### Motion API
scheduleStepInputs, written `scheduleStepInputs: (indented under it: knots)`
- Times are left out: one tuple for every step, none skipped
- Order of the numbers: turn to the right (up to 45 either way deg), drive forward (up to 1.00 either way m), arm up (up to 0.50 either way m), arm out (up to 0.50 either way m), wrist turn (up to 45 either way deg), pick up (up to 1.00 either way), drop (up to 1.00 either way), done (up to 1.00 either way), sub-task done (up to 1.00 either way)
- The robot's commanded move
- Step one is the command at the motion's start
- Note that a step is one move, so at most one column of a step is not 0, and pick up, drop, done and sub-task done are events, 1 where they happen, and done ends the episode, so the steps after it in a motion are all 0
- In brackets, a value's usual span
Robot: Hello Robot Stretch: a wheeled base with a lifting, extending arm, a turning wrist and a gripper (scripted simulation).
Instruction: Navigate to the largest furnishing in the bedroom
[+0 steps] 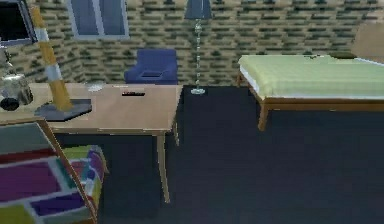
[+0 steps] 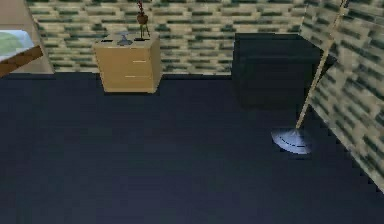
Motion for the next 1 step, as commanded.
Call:
scheduleStepInputs:
  knots:
    - [0.0,0.30,0.00,0.00,0.0,0.00,0.00,0.00,0.00]
